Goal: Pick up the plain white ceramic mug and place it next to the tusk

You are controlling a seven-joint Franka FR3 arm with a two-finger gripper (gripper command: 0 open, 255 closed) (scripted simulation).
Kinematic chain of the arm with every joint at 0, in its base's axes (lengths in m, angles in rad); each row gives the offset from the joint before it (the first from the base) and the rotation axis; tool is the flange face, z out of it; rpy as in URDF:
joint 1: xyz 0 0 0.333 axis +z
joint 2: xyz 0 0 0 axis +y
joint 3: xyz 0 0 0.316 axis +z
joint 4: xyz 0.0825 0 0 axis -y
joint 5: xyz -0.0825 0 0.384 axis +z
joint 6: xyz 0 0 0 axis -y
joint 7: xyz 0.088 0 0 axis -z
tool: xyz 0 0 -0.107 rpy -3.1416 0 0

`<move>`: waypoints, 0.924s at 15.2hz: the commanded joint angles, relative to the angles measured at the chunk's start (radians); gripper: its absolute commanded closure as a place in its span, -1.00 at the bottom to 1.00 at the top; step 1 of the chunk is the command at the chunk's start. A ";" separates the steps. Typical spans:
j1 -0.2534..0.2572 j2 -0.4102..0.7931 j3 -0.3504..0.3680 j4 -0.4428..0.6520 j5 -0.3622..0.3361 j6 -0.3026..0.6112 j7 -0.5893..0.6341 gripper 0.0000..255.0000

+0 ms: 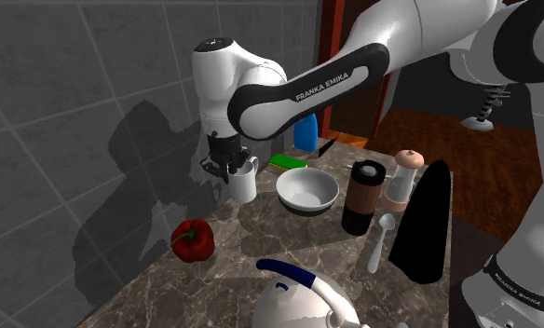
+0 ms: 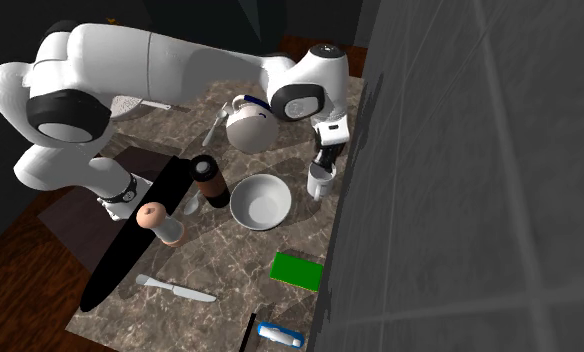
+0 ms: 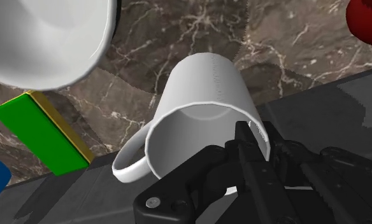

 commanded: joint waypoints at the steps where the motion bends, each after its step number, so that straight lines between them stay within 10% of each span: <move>1: -0.001 -0.008 0.004 0.014 0.007 -0.021 -0.007 1.00; 14: 0.010 -0.037 0.019 0.147 0.039 -0.173 -0.050 1.00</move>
